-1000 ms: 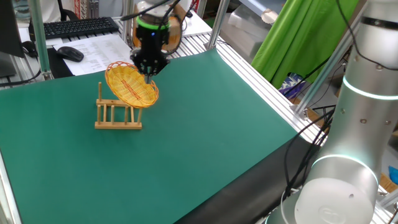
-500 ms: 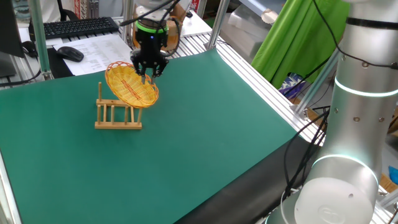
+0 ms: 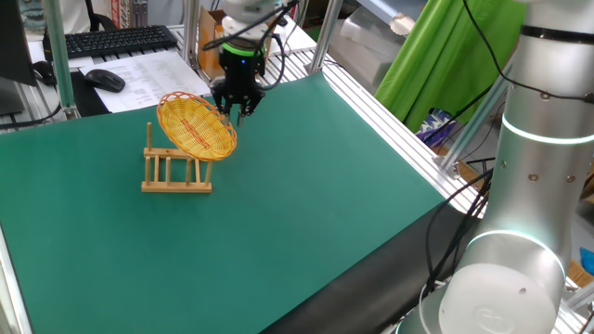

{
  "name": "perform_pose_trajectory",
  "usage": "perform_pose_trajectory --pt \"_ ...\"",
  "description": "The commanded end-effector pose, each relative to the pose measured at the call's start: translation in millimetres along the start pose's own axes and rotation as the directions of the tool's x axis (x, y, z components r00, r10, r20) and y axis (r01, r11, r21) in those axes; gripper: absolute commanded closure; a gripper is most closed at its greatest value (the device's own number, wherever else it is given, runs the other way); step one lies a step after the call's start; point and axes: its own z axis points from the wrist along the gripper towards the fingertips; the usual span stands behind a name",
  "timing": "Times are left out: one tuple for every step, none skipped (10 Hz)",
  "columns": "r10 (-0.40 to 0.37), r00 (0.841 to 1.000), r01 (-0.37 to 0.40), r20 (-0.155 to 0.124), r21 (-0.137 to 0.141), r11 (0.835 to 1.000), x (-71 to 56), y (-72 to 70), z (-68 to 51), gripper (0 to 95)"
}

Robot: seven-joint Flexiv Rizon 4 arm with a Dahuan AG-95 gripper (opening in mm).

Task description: Put the dish on the dish rack

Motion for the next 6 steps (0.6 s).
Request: perform_pose_trajectory --pt "0.004 1.0 -0.004 0.015 -0.003 1.0 -0.6 -0.2 3.0 57.0" --pt "-0.006 1.0 0.006 0.021 -0.001 1.0 -2.7 -3.3 4.8 57.0" --pt "-0.009 1.0 0.009 0.03 -0.005 1.0 -5.2 -6.3 7.5 57.0" --pt "-0.009 0.999 0.01 0.04 -0.009 1.0 -7.1 -8.1 10.1 57.0" --pt "-0.009 0.999 0.01 0.046 -0.013 1.0 -9.5 -9.6 13.7 57.0" --pt "-0.007 0.999 0.008 0.054 -0.017 1.0 -12.0 -9.4 19.1 57.0"
